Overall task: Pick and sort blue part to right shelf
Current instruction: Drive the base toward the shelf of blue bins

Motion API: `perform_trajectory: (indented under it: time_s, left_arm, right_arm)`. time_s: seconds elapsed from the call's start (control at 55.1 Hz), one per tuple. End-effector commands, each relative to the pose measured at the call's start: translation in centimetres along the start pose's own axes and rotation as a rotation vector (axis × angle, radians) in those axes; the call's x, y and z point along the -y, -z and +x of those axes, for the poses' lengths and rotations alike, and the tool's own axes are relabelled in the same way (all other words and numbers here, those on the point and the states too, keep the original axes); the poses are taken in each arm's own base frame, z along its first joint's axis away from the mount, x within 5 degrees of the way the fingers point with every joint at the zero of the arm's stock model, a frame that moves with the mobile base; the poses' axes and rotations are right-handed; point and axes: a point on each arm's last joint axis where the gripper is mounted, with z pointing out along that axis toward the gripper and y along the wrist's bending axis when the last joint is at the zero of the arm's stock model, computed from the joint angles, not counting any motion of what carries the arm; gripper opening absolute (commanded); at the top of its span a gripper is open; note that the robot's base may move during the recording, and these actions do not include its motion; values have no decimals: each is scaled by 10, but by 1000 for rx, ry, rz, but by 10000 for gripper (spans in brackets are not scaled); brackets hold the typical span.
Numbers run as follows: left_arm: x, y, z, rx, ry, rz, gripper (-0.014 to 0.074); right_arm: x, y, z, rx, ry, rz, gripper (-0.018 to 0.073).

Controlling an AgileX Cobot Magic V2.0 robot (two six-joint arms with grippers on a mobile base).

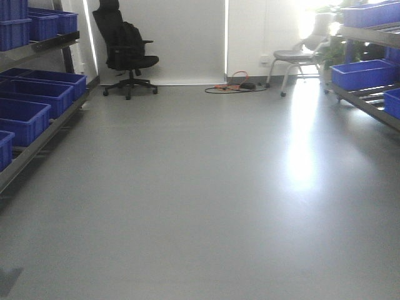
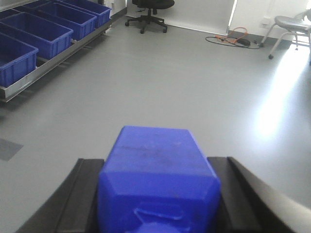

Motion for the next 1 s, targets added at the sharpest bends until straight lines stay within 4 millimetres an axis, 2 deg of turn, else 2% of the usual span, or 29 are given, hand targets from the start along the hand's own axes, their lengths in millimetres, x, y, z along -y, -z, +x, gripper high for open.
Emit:
perform_trajectory:
  time_s: [0.0, 0.272, 0.436, 0.708, 0.981]
  left_arm:
    - [2, 3, -19, 121, 2, 10, 333]
    - [2, 3, -19, 121, 2, 10, 333]
    - [2, -6, -15, 86, 2, 8, 333]
    - [0, -45, 5, -93, 2, -4, 333]
    - [-3, -94, 47, -357, 3, -21, 333]
  right_arm:
    - [-1, 2, -17, 102, 26, -11, 123]
    - [-1, 2, -17, 101, 26, -11, 123]
    - [-1, 2, -17, 98, 26, -10, 123]
    - [0, 2, -16, 96, 26, -9, 123]
    - [0, 2, -16, 90, 26, -8, 123]
